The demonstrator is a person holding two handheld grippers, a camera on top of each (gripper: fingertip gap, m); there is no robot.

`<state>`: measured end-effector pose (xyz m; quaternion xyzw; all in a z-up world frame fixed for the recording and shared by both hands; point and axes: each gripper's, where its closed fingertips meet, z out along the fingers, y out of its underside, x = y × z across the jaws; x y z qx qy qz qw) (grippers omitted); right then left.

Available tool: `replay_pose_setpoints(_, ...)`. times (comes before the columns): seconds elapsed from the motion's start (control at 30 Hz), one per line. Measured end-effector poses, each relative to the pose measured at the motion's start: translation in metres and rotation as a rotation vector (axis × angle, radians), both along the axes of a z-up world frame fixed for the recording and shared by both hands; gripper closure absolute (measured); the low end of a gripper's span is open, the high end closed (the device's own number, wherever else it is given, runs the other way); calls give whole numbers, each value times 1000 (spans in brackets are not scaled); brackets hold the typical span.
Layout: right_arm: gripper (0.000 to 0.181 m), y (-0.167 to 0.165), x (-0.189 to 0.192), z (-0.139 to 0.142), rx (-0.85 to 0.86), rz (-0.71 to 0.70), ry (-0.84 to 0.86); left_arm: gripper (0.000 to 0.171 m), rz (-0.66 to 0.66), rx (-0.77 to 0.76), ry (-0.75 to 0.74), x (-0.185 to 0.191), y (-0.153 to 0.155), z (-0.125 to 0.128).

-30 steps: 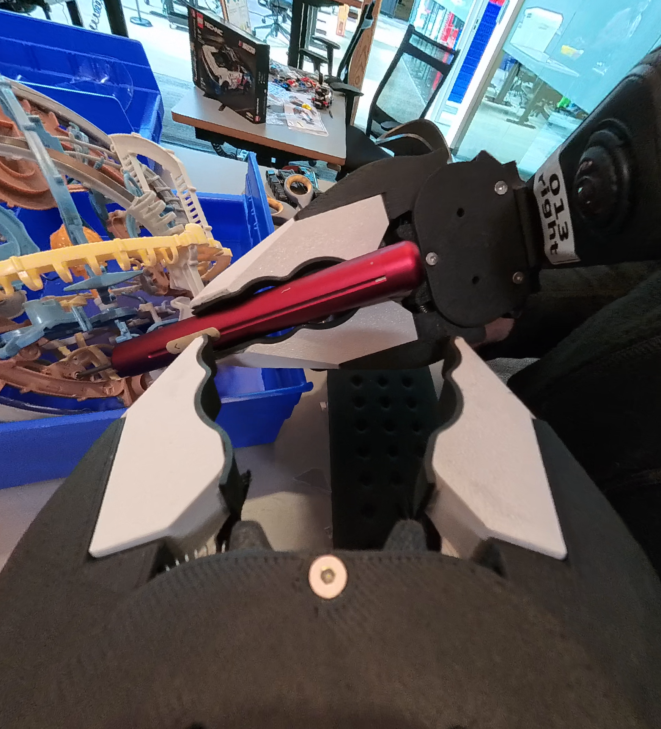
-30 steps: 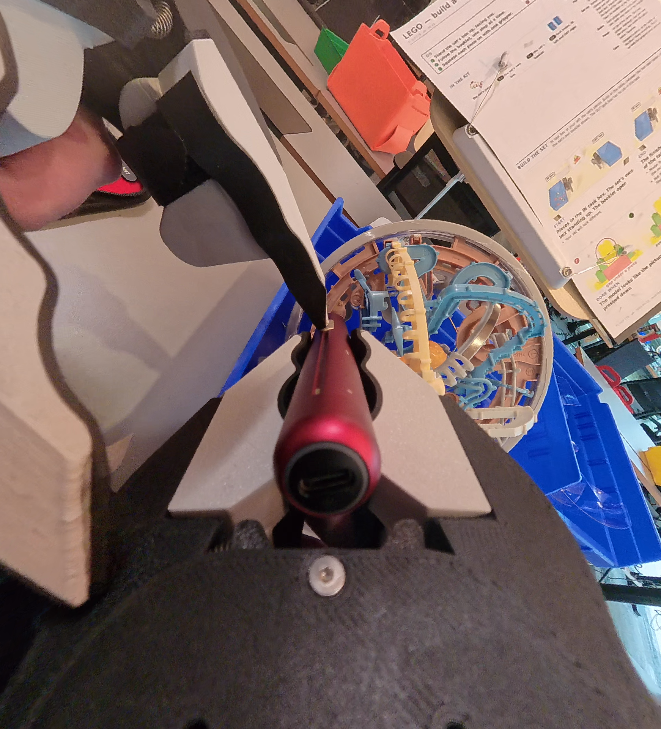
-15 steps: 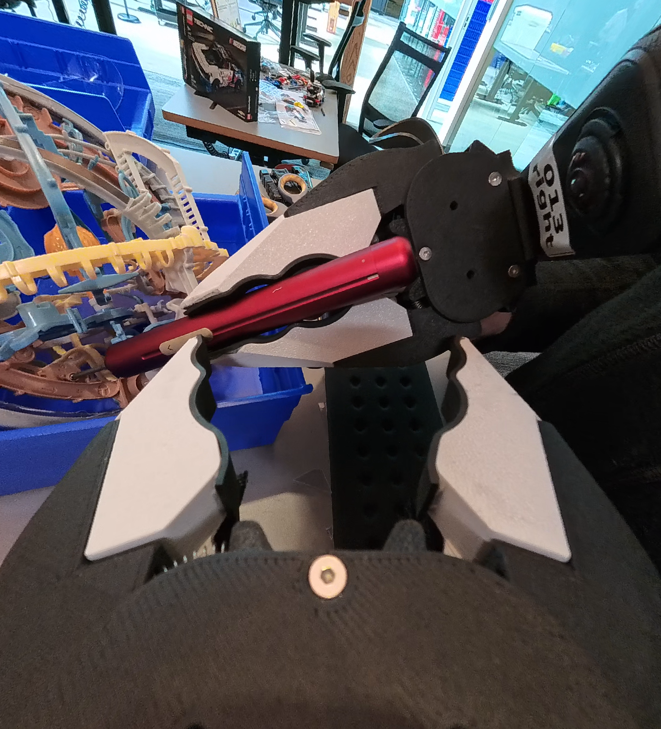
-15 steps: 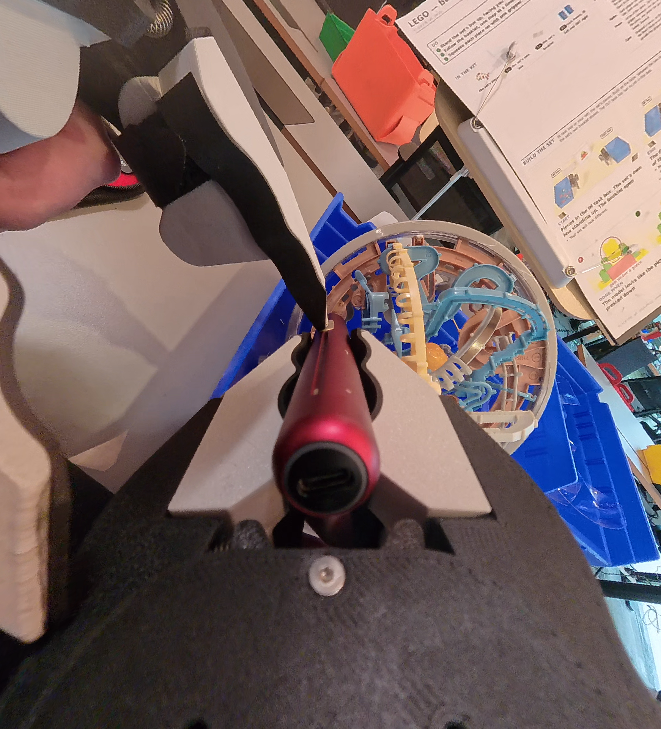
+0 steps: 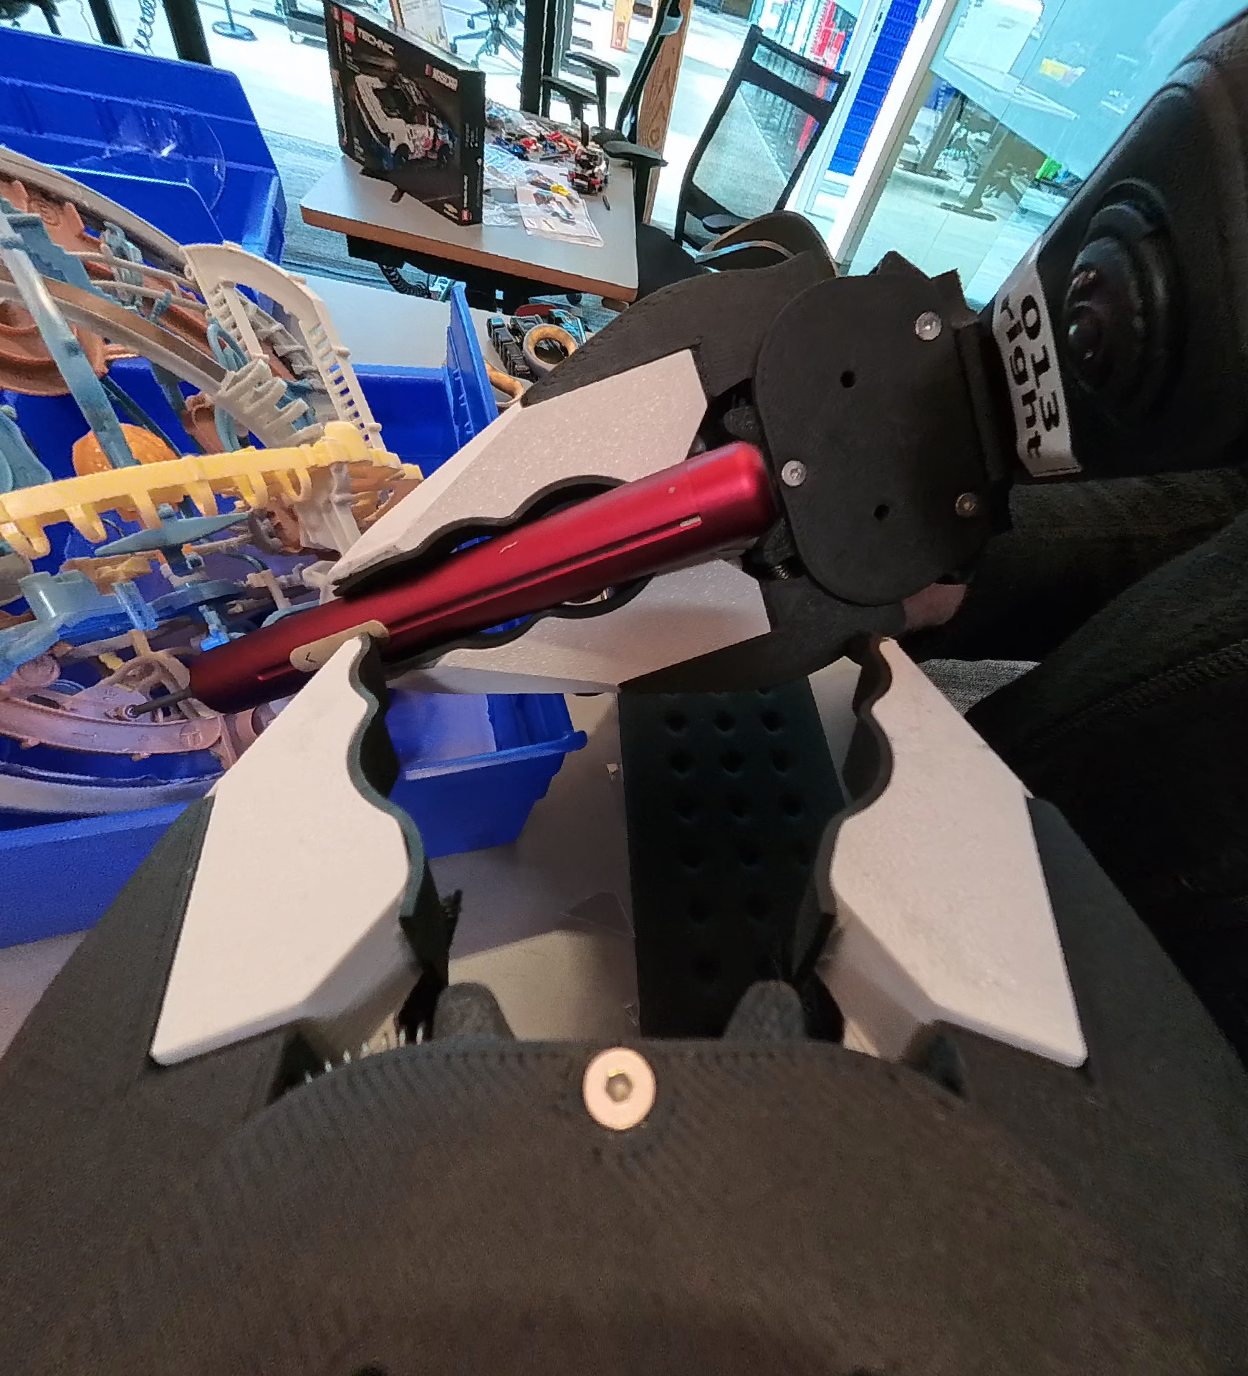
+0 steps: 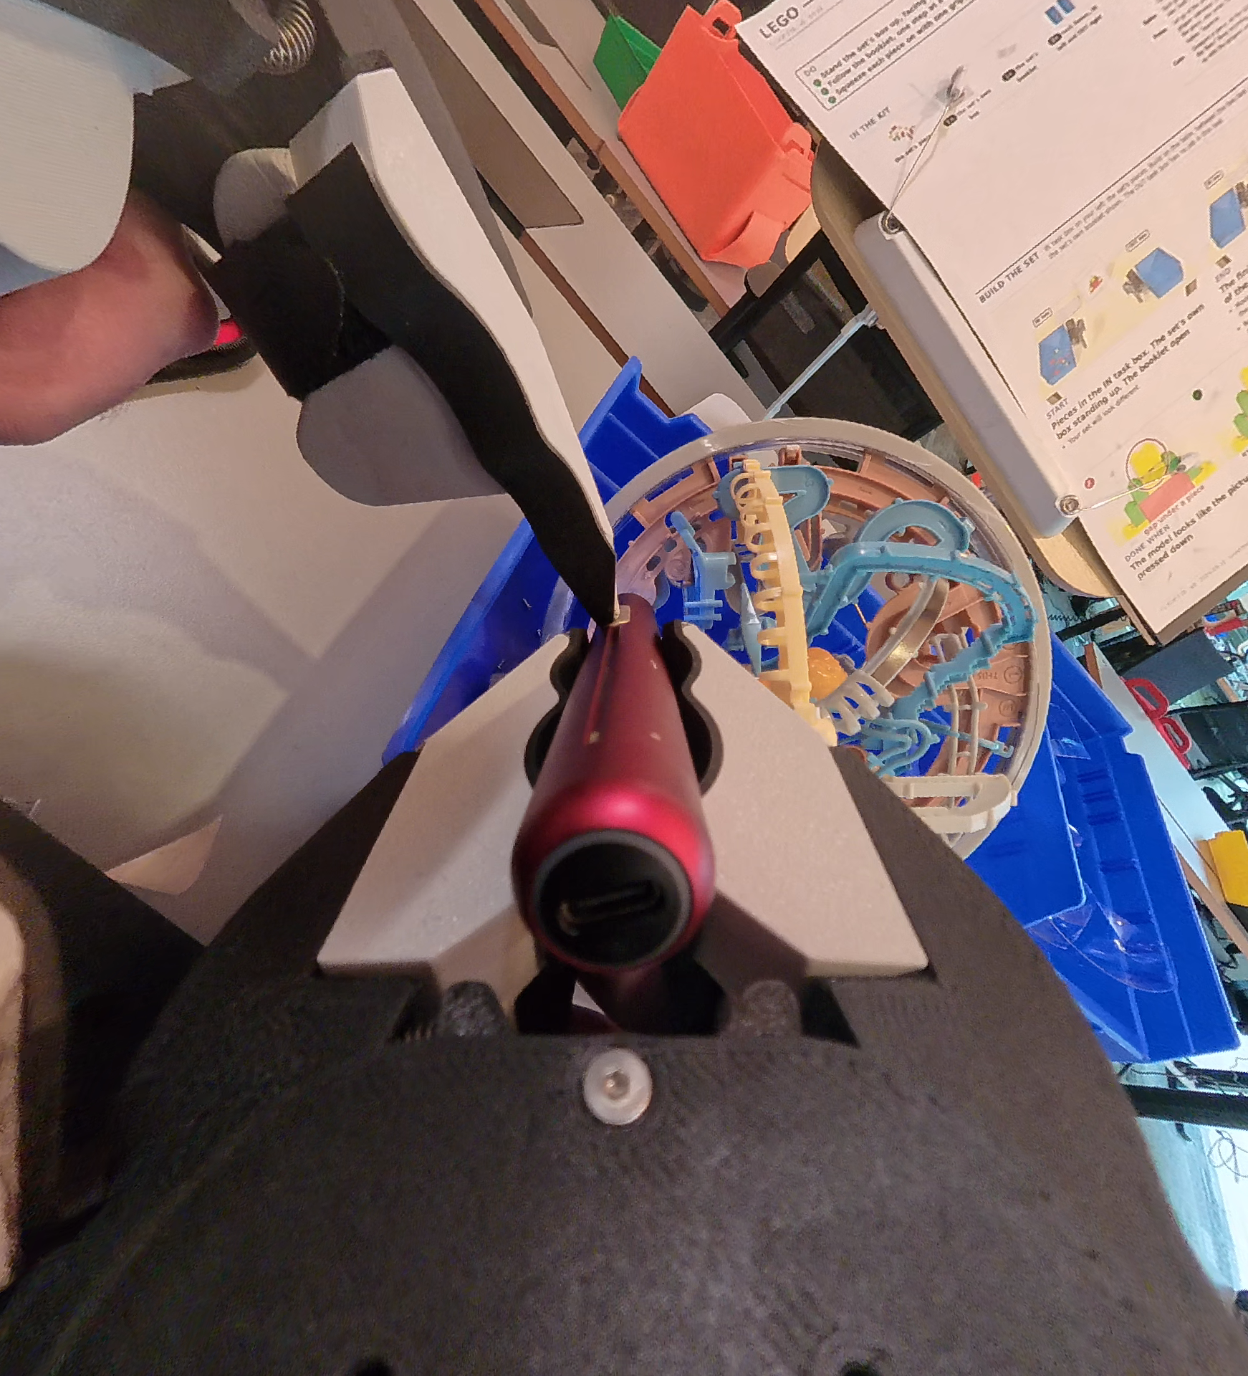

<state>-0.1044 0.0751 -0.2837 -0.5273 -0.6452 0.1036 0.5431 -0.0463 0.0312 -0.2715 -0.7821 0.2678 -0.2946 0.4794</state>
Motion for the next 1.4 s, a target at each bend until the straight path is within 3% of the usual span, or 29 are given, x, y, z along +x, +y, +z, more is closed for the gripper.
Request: replay_pose_setpoints(1.4, 162, 2, -1, 2, 12, -11, 15, 45, 8, 16, 26, 0, 4, -2)
